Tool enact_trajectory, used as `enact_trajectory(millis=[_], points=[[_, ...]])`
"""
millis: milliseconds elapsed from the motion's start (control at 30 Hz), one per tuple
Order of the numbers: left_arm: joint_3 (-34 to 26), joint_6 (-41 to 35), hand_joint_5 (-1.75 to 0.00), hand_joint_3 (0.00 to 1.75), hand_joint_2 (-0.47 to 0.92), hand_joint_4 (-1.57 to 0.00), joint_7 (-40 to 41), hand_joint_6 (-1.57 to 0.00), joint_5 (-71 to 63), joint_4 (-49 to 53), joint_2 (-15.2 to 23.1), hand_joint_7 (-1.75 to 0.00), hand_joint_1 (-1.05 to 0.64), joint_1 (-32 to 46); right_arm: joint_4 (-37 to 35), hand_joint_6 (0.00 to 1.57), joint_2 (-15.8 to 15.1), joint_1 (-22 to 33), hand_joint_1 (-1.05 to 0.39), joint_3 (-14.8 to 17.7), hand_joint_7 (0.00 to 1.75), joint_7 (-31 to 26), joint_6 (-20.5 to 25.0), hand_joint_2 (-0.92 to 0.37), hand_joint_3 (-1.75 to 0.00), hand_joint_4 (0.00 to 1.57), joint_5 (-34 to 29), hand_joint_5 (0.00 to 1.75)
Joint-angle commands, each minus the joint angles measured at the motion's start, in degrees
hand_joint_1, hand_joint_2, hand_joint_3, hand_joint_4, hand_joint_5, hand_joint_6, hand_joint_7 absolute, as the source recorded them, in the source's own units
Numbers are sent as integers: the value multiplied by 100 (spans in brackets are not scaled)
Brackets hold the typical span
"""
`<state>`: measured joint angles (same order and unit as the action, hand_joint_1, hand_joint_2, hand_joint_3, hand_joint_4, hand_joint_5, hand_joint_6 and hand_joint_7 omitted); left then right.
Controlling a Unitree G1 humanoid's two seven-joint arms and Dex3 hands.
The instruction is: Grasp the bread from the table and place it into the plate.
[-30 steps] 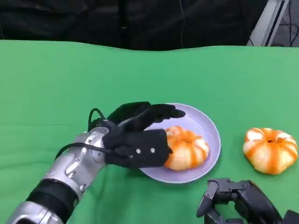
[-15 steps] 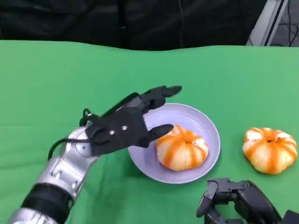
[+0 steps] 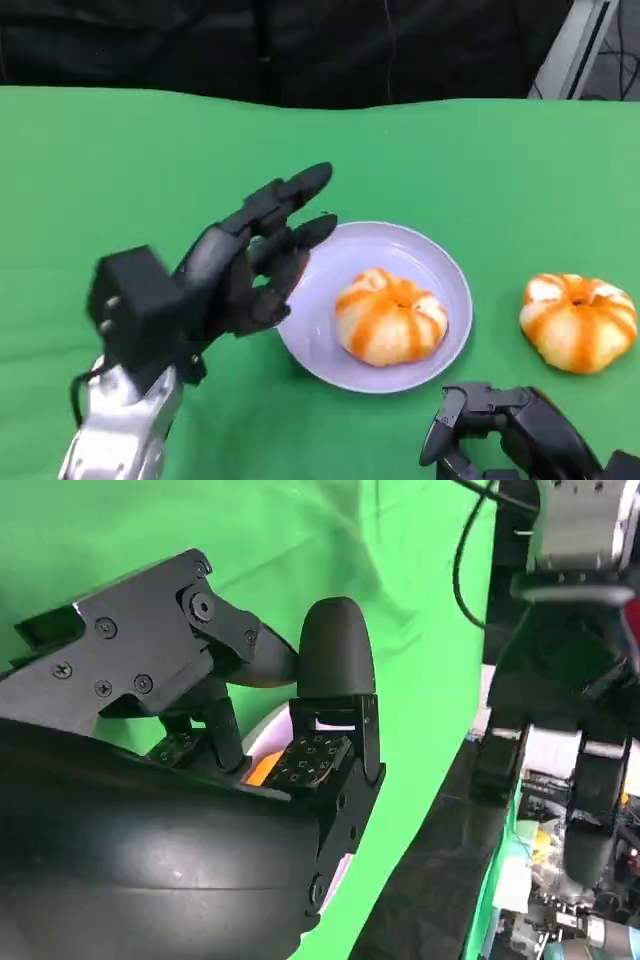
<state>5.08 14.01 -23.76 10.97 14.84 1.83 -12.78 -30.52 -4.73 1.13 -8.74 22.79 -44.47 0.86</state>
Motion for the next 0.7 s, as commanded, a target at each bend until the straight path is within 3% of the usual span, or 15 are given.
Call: enact_trajectory(millis=[33,367,700], points=[[-184,199,-6,68,92,-48,-159,-32,237,-441,99,-4,-84,562,-9,88,-57,55,-12,26,114,23,-29,-60,-99,84,54,146],[-420,511,-5,63,92,-58,-477,-39,814,-1024,14,-3,-81,1732,-26,87,-98,52,-13,65,115,74,-14,-60,-99,84,86,146],[-422,1037,-4,56,92,-64,-821,-47,1025,-783,-132,-4,-79,2149,22,87,-153,45,-12,118,115,202,30,-63,-94,83,193,147]])
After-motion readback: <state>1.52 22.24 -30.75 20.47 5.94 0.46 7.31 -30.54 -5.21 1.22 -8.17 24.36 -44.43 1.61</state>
